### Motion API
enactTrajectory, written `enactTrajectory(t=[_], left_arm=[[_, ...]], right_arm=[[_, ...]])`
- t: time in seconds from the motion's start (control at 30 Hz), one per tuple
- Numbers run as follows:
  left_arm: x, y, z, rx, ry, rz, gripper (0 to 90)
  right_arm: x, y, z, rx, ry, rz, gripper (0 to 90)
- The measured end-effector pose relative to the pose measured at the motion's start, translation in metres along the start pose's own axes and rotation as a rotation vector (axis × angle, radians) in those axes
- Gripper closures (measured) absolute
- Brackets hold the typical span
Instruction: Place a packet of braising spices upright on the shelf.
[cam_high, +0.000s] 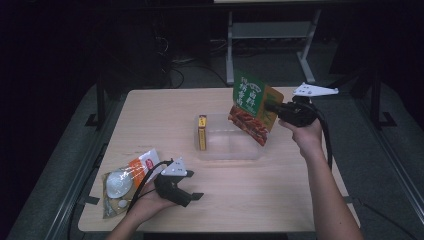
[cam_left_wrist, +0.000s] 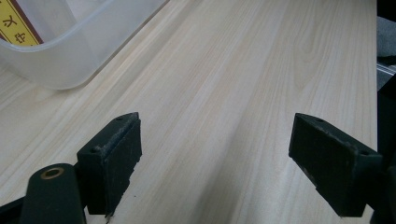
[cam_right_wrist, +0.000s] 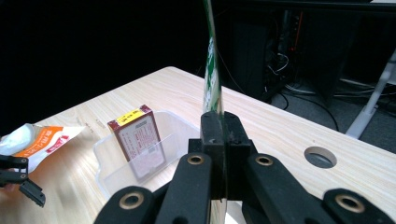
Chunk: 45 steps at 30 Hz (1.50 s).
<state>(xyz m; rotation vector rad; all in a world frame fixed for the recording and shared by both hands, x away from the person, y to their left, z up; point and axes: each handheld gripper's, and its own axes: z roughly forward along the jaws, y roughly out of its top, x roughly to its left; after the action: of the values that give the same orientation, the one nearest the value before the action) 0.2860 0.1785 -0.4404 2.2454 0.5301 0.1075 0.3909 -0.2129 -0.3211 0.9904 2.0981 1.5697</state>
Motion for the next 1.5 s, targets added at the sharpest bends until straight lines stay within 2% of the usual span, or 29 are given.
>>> enactTrajectory(t=[0.8,0.97,1.3,1.5], left_arm=[[-0.001,-0.001,0.003,0.02,-0.013,-0.001,16.0],[-0.002,-0.002,0.004,0.028,-0.013,0.006,16.0],[-0.004,-0.001,0.006,0.038,-0.022,0.017,15.4],[-0.003,-0.001,0.006,0.041,-0.024,0.018,15.4]], right_arm=[[0.0,-0.02,0.018,0.078,0.003,0.003,90.0],[-0.001,-0.025,0.017,0.078,0.005,0.008,90.0],[-0.003,-0.033,0.014,0.112,0.0,0.022,89.0],[-0.002,-0.032,0.011,0.113,0.011,0.026,66.8]])
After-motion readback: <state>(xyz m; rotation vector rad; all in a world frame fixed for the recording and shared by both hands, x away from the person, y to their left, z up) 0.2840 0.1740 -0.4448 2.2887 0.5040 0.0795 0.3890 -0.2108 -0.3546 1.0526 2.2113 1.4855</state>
